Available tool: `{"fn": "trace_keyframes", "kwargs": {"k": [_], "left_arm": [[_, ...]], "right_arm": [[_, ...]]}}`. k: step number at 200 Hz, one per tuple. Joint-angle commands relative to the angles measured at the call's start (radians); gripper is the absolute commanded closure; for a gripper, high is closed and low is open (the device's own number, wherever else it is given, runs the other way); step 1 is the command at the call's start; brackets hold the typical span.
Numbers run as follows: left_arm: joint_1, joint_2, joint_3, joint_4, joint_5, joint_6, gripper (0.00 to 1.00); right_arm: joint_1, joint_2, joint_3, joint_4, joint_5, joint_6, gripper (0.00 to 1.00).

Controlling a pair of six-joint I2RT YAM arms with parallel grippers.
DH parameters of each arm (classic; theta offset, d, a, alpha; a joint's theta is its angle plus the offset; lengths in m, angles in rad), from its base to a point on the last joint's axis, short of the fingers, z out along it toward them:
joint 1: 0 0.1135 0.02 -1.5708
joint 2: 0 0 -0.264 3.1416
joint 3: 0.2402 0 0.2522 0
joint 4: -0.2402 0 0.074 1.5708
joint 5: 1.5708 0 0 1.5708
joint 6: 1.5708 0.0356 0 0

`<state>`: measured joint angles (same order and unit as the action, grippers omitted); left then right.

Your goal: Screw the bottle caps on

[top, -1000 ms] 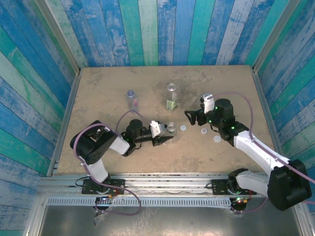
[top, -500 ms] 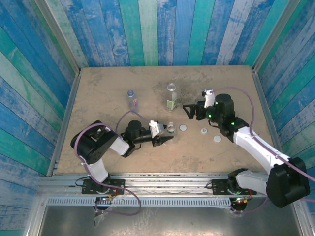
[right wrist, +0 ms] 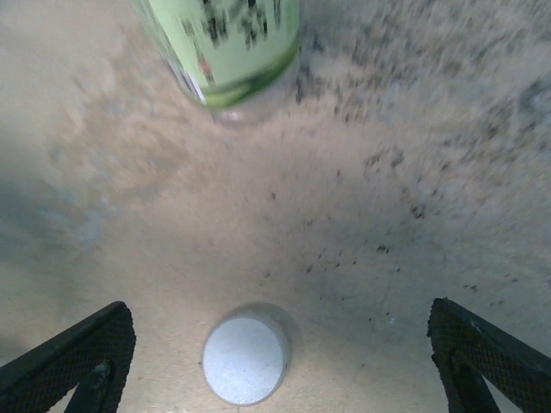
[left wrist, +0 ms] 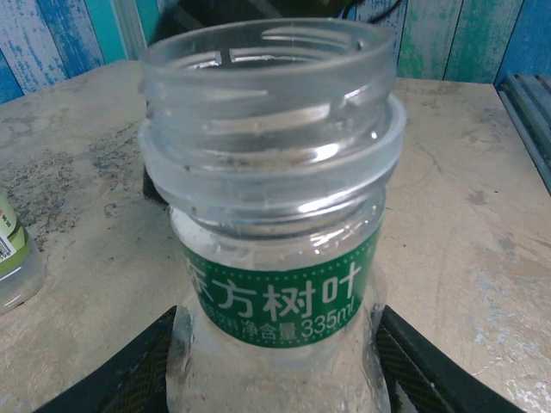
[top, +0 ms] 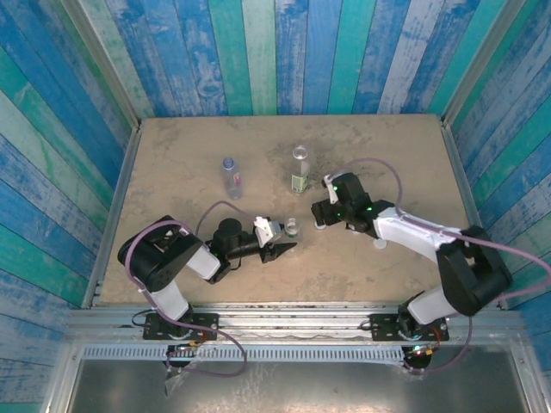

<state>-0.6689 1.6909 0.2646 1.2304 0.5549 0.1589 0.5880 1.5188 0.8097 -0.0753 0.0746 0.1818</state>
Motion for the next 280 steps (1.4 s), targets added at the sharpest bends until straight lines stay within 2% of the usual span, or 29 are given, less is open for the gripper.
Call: {"fn": "trace_keyframes", "kwargs": {"k": [1, 14, 34, 49, 67, 117, 161, 177, 232, 254, 267, 280], "left_arm": [[-0.007, -0.041, -0.008, -0.036, -0.031, 0.005, 0.46], [-0.008, -0.044, -0.004, -0.054, -0.042, 0.015, 0.46], [-0.008, -0.044, 0.007, -0.090, -0.064, 0.031, 0.45], [-0.009, -0.038, -0.001, -0.075, -0.066, 0.035, 0.45], [-0.008, -0.036, -0.002, -0.059, -0.057, 0.023, 0.45], [-0.011, -0.030, 0.011, -0.086, -0.051, 0.025, 0.45], [-0.013, -0.016, 0.018, -0.081, -0.044, 0.024, 0.44], [-0.014, -0.017, 0.017, -0.080, -0.043, 0.022, 0.44], [-0.013, -0.022, 0.022, -0.090, -0.040, 0.027, 0.44], [-0.014, -0.028, 0.021, -0.095, -0.040, 0.027, 0.44], [-0.014, -0.026, 0.022, -0.095, -0.041, 0.027, 0.44], [-0.013, -0.020, 0.022, -0.087, -0.039, 0.024, 0.44]], "right_arm": [[0.048, 0.058, 0.026, -0.037, 0.046, -0.006, 0.15], [0.060, 0.076, 0.028, -0.038, 0.036, 0.000, 0.18], [0.077, 0.091, 0.037, -0.052, 0.038, 0.002, 0.27], [0.091, 0.101, 0.048, -0.067, 0.056, 0.001, 0.29], [0.094, 0.106, 0.043, -0.064, 0.063, 0.014, 0.36], [0.092, 0.134, 0.028, -0.054, 0.078, 0.051, 0.37], [0.089, 0.149, 0.022, -0.044, 0.049, 0.062, 0.43], [0.088, 0.152, 0.022, -0.045, 0.042, 0.061, 0.49], [0.088, 0.173, 0.029, -0.061, 0.042, 0.052, 0.46], [0.088, 0.175, 0.029, -0.061, 0.036, 0.050, 0.50], [0.089, 0.173, 0.028, -0.061, 0.037, 0.050, 0.56], [0.088, 0.163, 0.026, -0.062, 0.037, 0.050, 0.57]]}}
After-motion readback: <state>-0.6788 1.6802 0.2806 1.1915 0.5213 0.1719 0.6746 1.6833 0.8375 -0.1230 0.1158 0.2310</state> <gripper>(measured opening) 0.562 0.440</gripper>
